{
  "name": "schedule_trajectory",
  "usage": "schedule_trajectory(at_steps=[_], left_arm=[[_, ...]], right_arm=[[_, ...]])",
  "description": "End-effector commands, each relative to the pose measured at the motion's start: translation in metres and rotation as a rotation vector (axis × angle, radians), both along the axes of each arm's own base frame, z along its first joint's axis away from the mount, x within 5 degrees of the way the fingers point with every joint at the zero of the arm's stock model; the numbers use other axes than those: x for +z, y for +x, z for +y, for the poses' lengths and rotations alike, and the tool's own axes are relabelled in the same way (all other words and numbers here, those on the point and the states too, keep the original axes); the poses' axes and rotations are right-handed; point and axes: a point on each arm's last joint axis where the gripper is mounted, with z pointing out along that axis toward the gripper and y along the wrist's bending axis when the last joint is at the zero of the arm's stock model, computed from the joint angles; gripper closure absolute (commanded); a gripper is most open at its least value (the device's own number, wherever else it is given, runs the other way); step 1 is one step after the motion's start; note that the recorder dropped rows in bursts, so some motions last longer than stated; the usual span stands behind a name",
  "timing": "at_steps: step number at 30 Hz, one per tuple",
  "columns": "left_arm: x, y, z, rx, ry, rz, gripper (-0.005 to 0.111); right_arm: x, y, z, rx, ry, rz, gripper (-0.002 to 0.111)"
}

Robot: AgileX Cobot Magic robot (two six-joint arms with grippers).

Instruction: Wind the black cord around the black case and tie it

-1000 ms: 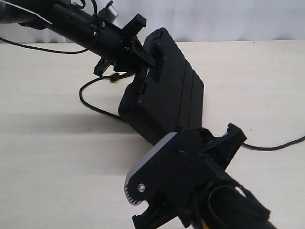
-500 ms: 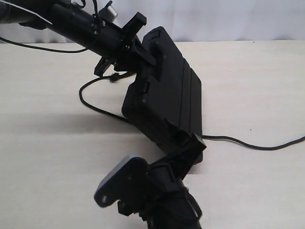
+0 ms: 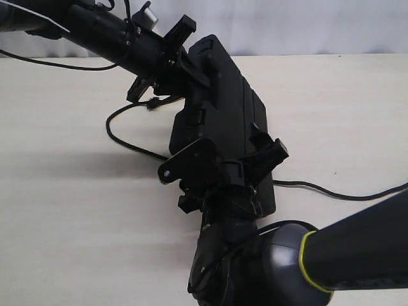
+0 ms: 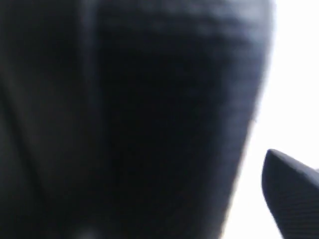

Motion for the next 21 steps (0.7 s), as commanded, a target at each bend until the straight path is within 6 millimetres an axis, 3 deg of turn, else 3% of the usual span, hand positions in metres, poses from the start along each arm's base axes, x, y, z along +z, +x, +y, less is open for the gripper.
schedule_trajectory(at_steps=[1, 4, 6, 7, 9, 11, 13, 14, 15, 16, 17, 21], left_arm=[[0.014, -0.005, -0.004, -0.025, -0.071, 0.020, 0.107], [0.013, -0.006, -0.004, -0.038, -0.067, 0.014, 0.107], [0.013, -0.006, -0.004, -0.105, -0.048, -0.092, 0.096], [0.014, -0.007, -0.004, -0.139, -0.046, -0.140, 0.078], [0.024, -0.002, -0.001, -0.174, -0.043, -0.228, 0.058], [0.047, 0.011, 0.028, -0.189, -0.041, -0.368, 0.051], [0.052, 0.019, 0.065, -0.188, 0.036, -0.460, 0.051], [0.043, 0.018, 0.075, -0.264, 0.151, -0.496, 0.051], [0.026, 0.014, 0.083, -0.487, 0.410, -0.575, 0.051], [0.016, 0.019, 0.085, -0.599, 0.592, -0.651, 0.052], [0.003, 0.033, 0.083, -0.598, 0.763, -0.734, 0.052], [-0.076, 0.067, 0.059, -0.577, 0.898, -0.838, 0.052]], right_arm=[[0.003, 0.007, -0.005, -0.036, 0.011, -0.030, 0.048], [0.003, 0.004, -0.002, -0.014, -0.022, -0.021, 0.099], [0.003, -0.006, 0.006, 0.023, 0.000, -0.020, 0.104], [0.006, -0.011, 0.006, 0.000, 0.016, -0.015, 0.104], [0.015, -0.017, 0.003, -0.044, 0.065, 0.002, 0.104], [0.041, -0.022, -0.009, -0.063, 0.110, -0.001, 0.104], [0.041, -0.031, -0.021, -0.074, 0.148, 0.102, 0.104], [0.034, -0.034, -0.026, -0.070, 0.148, 0.150, 0.104], [0.026, -0.039, -0.029, -0.059, 0.160, 0.221, 0.104], [0.024, -0.040, -0.027, -0.041, 0.168, 0.246, 0.104], [0.023, -0.040, -0.024, -0.010, 0.173, 0.263, 0.104], [0.022, -0.041, -0.024, -0.014, 0.179, 0.275, 0.104]])
